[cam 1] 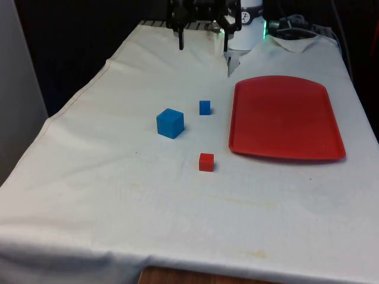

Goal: Pick up the largest block and place it onto the tray.

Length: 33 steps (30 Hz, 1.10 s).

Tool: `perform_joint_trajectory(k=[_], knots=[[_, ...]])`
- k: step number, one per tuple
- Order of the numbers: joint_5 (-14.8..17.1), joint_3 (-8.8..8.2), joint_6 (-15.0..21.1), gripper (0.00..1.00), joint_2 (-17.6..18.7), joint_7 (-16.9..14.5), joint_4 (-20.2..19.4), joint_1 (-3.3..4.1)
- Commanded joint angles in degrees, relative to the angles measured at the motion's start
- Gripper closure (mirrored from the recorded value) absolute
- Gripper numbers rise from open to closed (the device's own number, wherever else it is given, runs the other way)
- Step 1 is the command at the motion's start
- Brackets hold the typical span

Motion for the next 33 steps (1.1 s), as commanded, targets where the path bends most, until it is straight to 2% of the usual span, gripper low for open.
perform_joint_trajectory(k=[1,8,9,10,15,16,17,18,24,33], knots=[[0.8,-0.17,1.5,0.0,0.5,-1.0,-0.6,-0.4],[3.7,-2.01,5.0,0.0,3.7,-4.4,-1.8,-0.74],[3.1,-2.23,4.2,0.0,3.7,-3.8,-1.5,-0.29],[4.1,-2.29,5.3,0.0,4.2,-4.9,-1.9,-0.8],[6.7,-3.61,6.8,0.0,6.9,-6.8,-1.9,-0.92],[7.0,-3.78,6.9,0.0,7.3,-6.9,-1.9,-0.97],[6.6,-4.13,6.4,0.0,7.4,-6.6,-1.7,-0.57],[7.4,-4.01,7.1,0.0,7.7,-7.1,-1.9,-0.97],[10.3,-4.7,8.5,0.0,10.7,-7.3,-1.8,-1.09],[14.4,-4.87,11.5,0.0,14.4,-7.3,-2.1,-1.15]])
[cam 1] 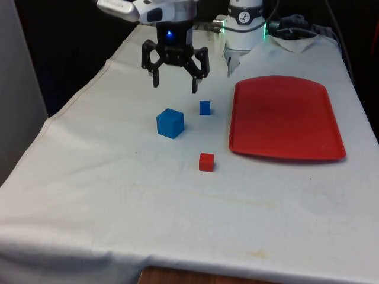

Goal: Pick up the largest block and place it onto the tray.

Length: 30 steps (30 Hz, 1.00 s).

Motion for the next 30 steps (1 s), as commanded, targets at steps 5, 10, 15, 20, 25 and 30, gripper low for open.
perform_joint_trajectory(k=[5,10,15,20,25,30], knots=[[3.2,0.4,2.9,0.0,2.1,-0.3,-0.5,-0.29],[5.8,0.57,5.0,0.0,4.3,-0.4,-0.5,-0.23],[7.3,0.8,6.6,0.0,5.6,-0.6,-0.6,-0.29],[9.4,1.2,8.7,0.0,7.4,-0.9,-0.7,-0.4],[12.4,1.6,10.8,0.0,9.6,-1.8,-0.7,-0.52],[15.1,1.89,12.4,0.0,11.5,-3.0,-0.6,-0.57]])
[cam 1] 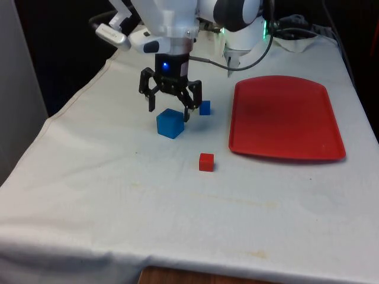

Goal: Pick up the largest block and place it onto the tray.

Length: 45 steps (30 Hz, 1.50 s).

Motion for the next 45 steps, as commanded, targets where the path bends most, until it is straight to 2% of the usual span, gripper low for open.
perform_joint_trajectory(k=[1,5,6,7,11,13,14,15,16,19,20,34,39,41,43,44,45], knots=[[1.4,0.86,1.3,0.0,0.4,-0.9,0.1,-0.63],[3.0,0.8,2.1,0.0,1.7,-1.5,0.2,-0.46],[2.3,0.11,1.3,0.0,1.8,-1.0,0.1,0.0],[3.2,0.74,2.1,0.0,1.9,-1.7,0.3,-0.46],[3.3,0.46,2.1,0.0,2.4,-1.5,0.3,-0.11],[3.3,0.4,2.2,0.17,2.4,-1.5,0.2,-0.06],[3.2,0.4,2.2,0.4,2.4,-1.5,0.2,0.0],[2.9,0.11,1.5,0.52,2.5,-1.3,0.3,0.06],[3.2,0.34,2.2,0.52,2.4,-1.5,0.2,0.0],[3.2,0.34,2.2,0.85,2.5,-1.5,0.2,0.06],[3.2,0.34,2.2,0.99,2.4,-1.5,0.2,0.06],[3.0,0.06,1.8,0.99,2.3,-1.3,0.1,0.17],[2.4,-1.2,1.4,0.99,1.3,-0.9,-0.4,1.09],[1.9,-2.18,1.3,0.99,0.3,-0.5,-0.9,1.89],[1.5,-2.64,1.3,0.99,-0.4,-0.2,-1.2,2.29],[2.3,-1.55,1.4,0.99,0.0,-0.9,-0.6,1.26],[1.3,-2.86,1.2,0.99,-0.9,0.0,-1.4,2.46]])
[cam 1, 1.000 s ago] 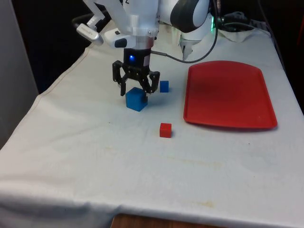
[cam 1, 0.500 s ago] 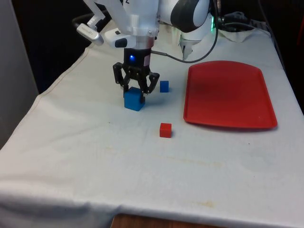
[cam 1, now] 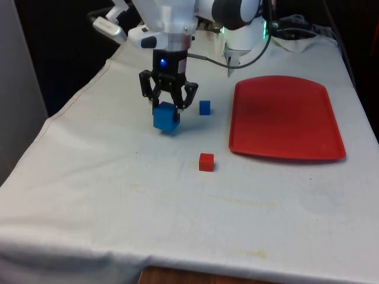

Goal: Pick up the largest block and place it onto the tray.

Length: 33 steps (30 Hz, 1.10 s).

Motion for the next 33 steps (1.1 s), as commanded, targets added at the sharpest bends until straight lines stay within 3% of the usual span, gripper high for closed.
perform_joint_trajectory(k=[1,5,6,7,15,16,17,25,26,27,33], knots=[[-1.1,-1.32,-0.2,0.99,-0.8,1.0,-0.7,1.2],[-2.9,-2.06,-0.5,0.99,-3.2,2.2,-1.6,1.83],[-2.2,-0.97,-0.1,0.99,-3.1,1.4,-1.2,0.92],[-3.3,-2.18,-0.5,0.99,-3.7,2.4,-1.7,2.01],[-6.8,-2.52,-1.0,0.99,-7.6,4.6,-2.6,2.41],[-6.0,-1.49,-0.5,0.99,-7.6,3.8,-2.3,1.55],[-7.2,-2.58,-1.1,0.99,-8.0,4.8,-2.6,2.46],[-10.0,-2.52,-2.1,0.99,-11.1,7.4,-2.6,3.15],[-9.6,-1.72,-1.9,0.99,-11.3,6.8,-2.4,2.41],[-10.7,-2.46,-2.3,0.99,-11.7,8.2,-2.6,3.38],[-12.4,-2.41,-3.3,0.99,-13.1,10.3,-2.5,4.07]])
